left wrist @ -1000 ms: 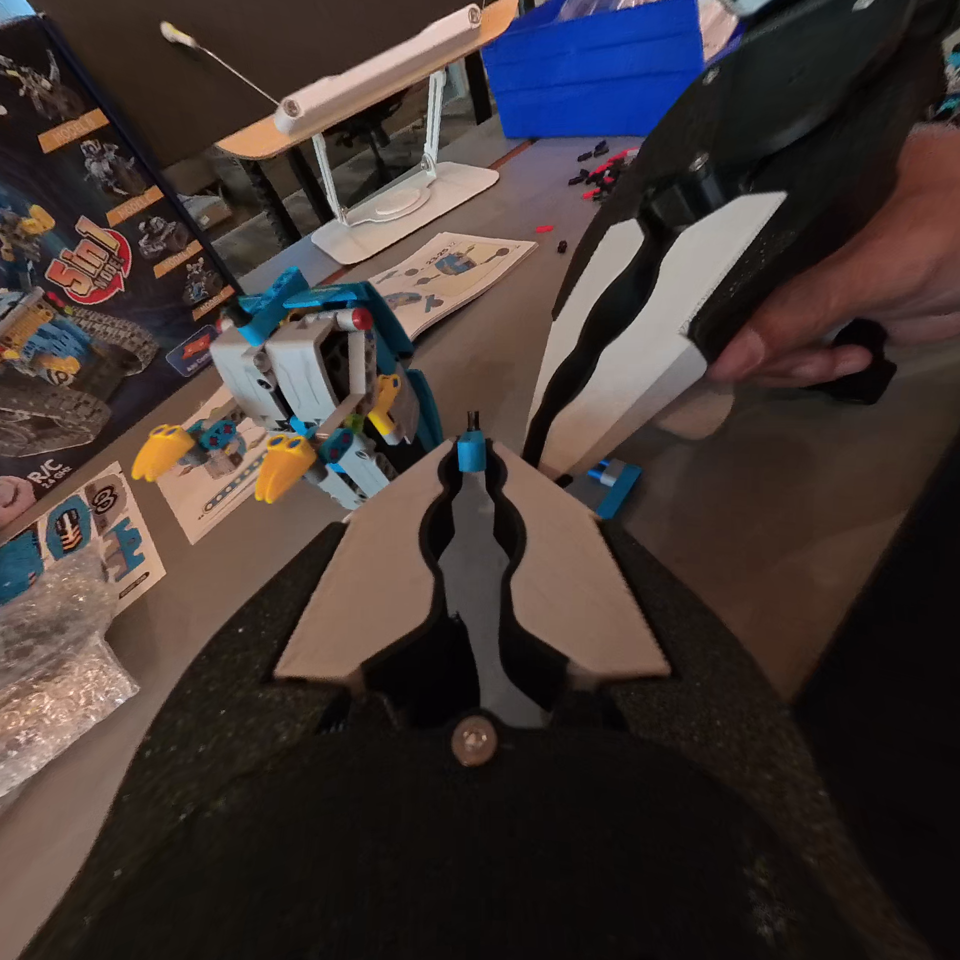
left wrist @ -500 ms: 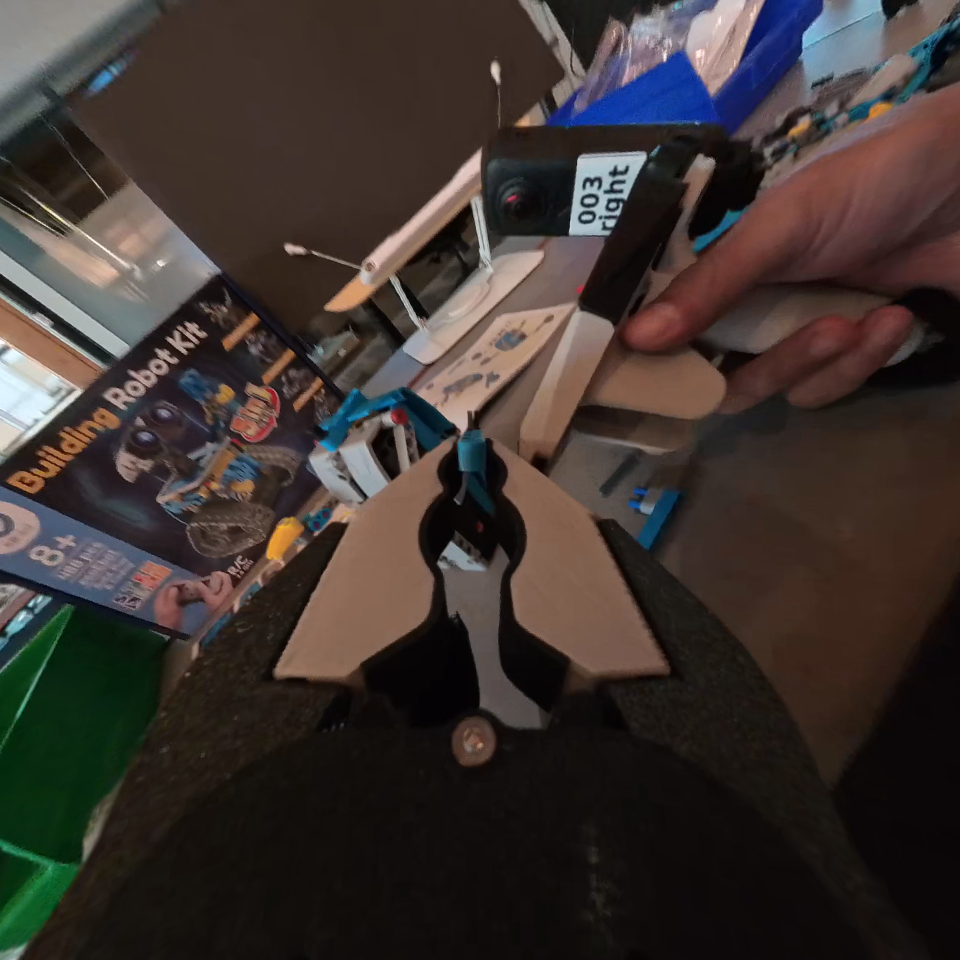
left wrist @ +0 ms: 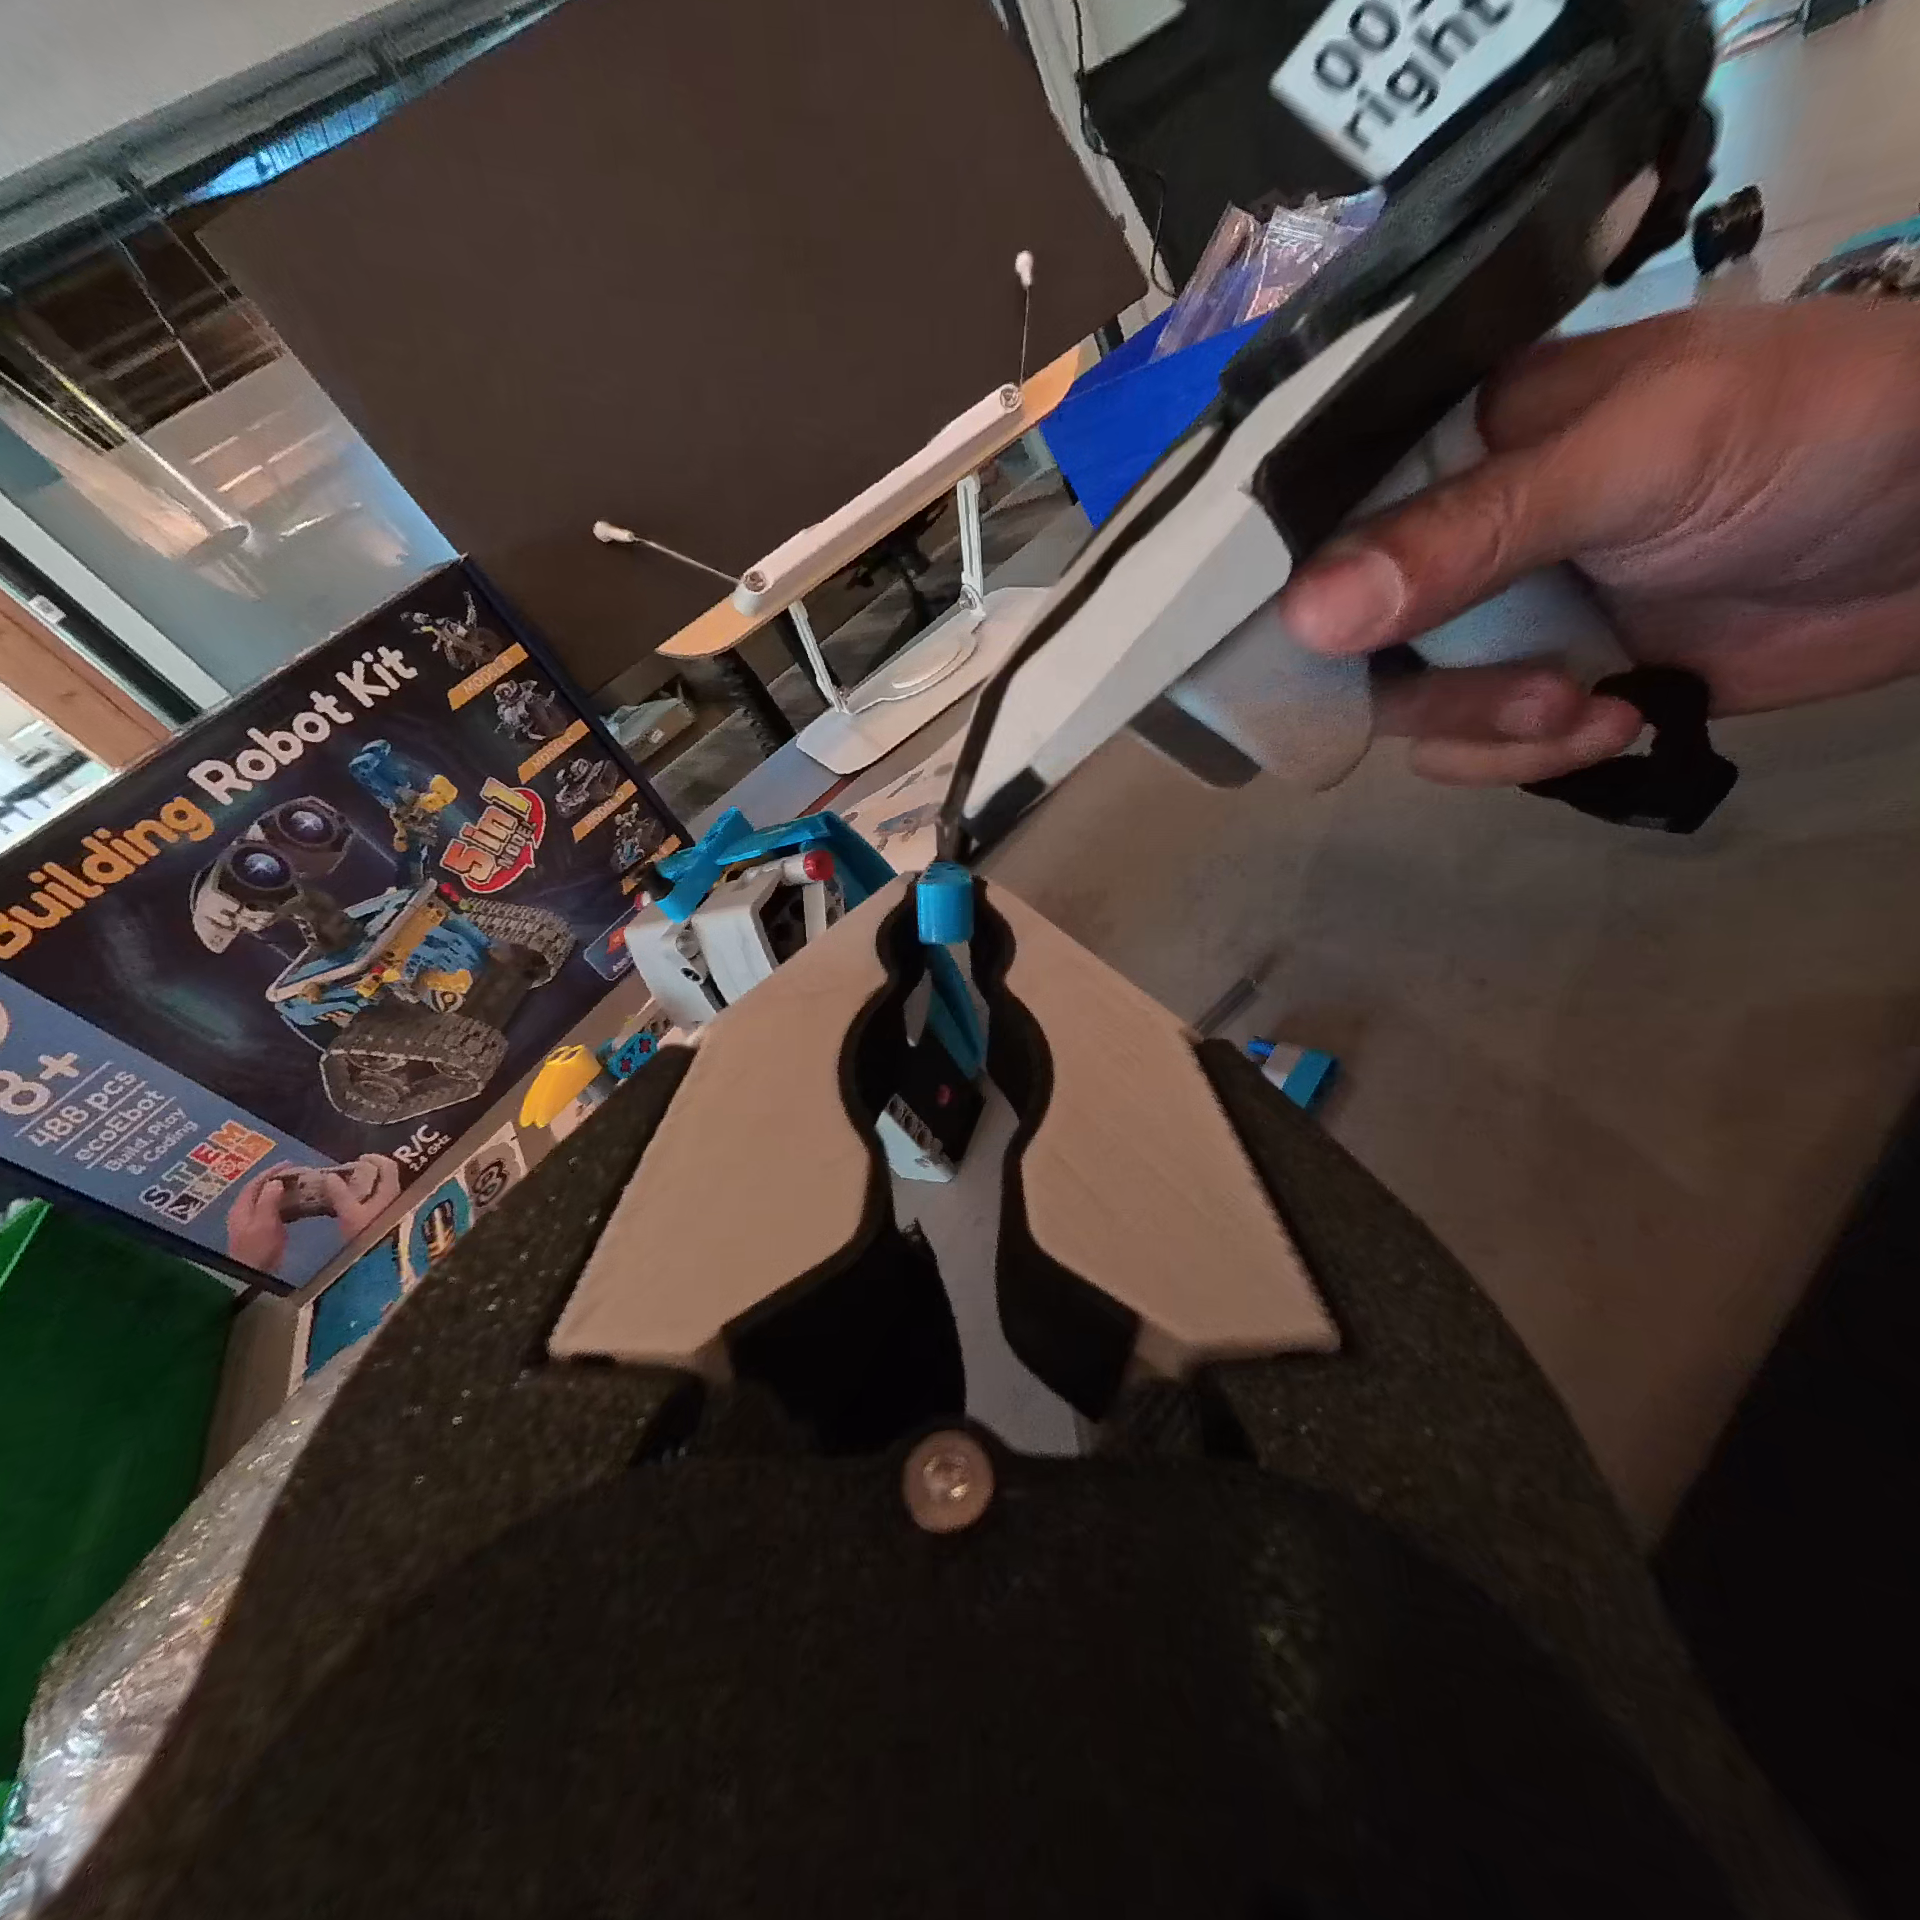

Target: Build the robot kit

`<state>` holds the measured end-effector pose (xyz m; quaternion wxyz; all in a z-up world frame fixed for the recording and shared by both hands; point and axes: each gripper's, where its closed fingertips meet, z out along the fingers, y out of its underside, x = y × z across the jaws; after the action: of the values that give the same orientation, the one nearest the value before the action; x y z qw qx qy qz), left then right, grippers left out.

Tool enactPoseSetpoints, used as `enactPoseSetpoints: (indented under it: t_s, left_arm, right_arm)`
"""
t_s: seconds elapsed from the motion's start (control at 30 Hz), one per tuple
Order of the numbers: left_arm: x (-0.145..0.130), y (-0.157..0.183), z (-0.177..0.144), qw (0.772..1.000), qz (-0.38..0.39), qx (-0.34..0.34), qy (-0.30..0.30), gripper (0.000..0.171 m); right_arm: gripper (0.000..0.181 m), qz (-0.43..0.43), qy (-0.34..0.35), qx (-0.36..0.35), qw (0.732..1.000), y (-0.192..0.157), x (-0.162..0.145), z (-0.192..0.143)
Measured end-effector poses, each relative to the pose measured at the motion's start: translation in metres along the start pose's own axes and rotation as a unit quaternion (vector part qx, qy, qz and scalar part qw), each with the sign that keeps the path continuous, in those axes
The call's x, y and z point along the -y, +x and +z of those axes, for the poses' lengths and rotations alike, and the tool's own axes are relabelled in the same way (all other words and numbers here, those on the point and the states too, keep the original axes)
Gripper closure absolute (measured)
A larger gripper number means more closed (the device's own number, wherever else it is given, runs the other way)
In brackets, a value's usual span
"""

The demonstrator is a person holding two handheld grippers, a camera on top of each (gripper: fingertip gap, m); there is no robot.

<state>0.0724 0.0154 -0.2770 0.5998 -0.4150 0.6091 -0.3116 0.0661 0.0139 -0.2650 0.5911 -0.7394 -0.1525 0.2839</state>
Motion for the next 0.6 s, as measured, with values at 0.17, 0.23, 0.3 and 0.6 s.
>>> enactPoseSetpoints:
  t_s: [0.17, 0.23, 0.3, 0.6]
  left_arm:
    - [0.002, 0.001, -0.001, 1.0, 0.02, 0.006, 0.003, 0.165]
    - [0.001, 0.002, -0.001, 1.0, 0.021, 0.003, 0.001, 0.165]
    - [0.001, 0.003, -0.001, 1.0, 0.02, 0.0, 0.001, 0.166]
    - [-0.005, 0.021, 0.001, 0.998, 0.053, -0.042, -0.013, 0.167]
  right_arm:
    - [0.177, -0.017, -0.004, -0.013, 1.0, 0.001, -0.001, 0.001]
    - [0.177, -0.018, -0.014, -0.009, 1.0, 0.0, -0.003, 0.001]
    - [0.177, -0.017, -0.018, -0.004, 1.0, 0.0, -0.005, 0.001]
    - [0.177, -0.068, -0.094, 0.012, 0.993, -0.004, -0.024, -0.006]
